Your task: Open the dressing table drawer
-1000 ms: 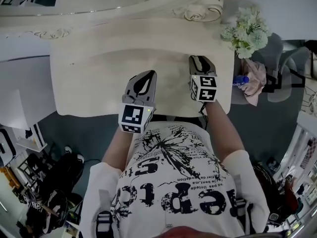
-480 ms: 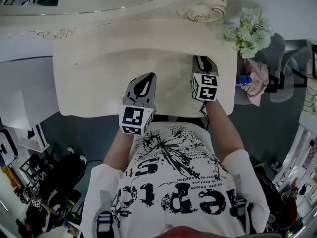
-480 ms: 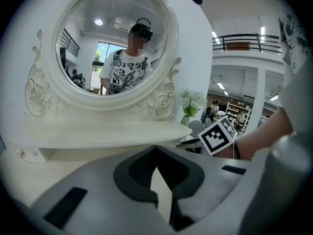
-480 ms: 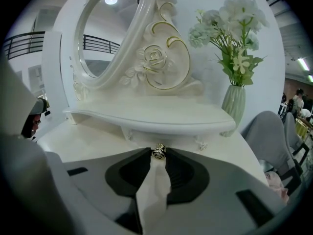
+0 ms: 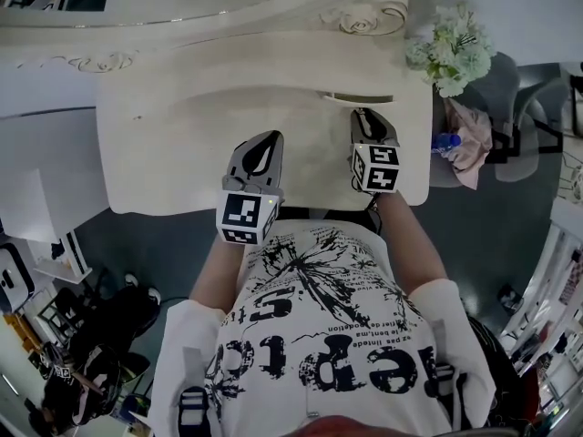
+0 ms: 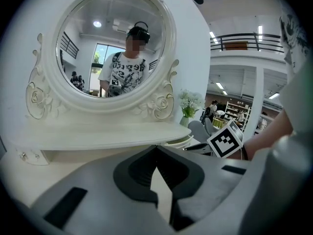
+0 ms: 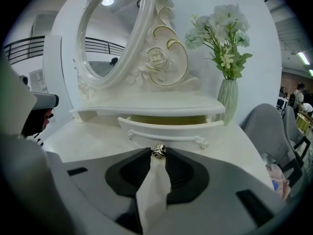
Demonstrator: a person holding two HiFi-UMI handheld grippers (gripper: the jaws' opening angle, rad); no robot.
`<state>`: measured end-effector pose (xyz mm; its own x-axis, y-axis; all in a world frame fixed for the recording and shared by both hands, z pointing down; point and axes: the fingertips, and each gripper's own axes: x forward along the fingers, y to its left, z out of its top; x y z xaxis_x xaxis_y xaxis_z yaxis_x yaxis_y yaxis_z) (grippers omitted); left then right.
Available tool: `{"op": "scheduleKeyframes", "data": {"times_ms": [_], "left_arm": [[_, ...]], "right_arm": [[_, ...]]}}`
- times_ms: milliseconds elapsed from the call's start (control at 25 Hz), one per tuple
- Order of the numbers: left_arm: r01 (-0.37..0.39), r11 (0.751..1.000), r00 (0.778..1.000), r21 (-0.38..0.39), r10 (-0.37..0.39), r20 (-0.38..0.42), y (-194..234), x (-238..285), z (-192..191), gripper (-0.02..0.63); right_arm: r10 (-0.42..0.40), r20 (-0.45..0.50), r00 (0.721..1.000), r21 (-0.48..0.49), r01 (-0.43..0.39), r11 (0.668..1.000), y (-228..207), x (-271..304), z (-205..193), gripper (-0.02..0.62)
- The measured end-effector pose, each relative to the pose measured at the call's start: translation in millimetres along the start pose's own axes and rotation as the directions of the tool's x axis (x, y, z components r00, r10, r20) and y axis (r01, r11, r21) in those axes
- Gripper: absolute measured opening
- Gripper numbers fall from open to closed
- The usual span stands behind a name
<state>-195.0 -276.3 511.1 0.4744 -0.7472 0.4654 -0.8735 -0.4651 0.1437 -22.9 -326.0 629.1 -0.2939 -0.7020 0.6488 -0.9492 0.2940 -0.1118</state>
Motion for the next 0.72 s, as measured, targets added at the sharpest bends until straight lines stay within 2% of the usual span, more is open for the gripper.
{"op": "scheduleKeyframes", "data": {"times_ms": [400,720], "left_arm": [[0.024,1.0,1.0,0.018,-0.024,0.001,-13.2,1.2,1.1,0.014],[0.001,1.0,1.0,0.018,-0.001,0.002,-10.3,-5.5,3.2,0.014]], "right_arm": [[-0.001,-0.014,1.0,0.006,0.002,1.0,5.8,-13.4,-14.3,0.107],[0.001,-0.02,1.0,0.008,-0.001,1.0,6.0,-17.6,-18.4,0.107]]}}
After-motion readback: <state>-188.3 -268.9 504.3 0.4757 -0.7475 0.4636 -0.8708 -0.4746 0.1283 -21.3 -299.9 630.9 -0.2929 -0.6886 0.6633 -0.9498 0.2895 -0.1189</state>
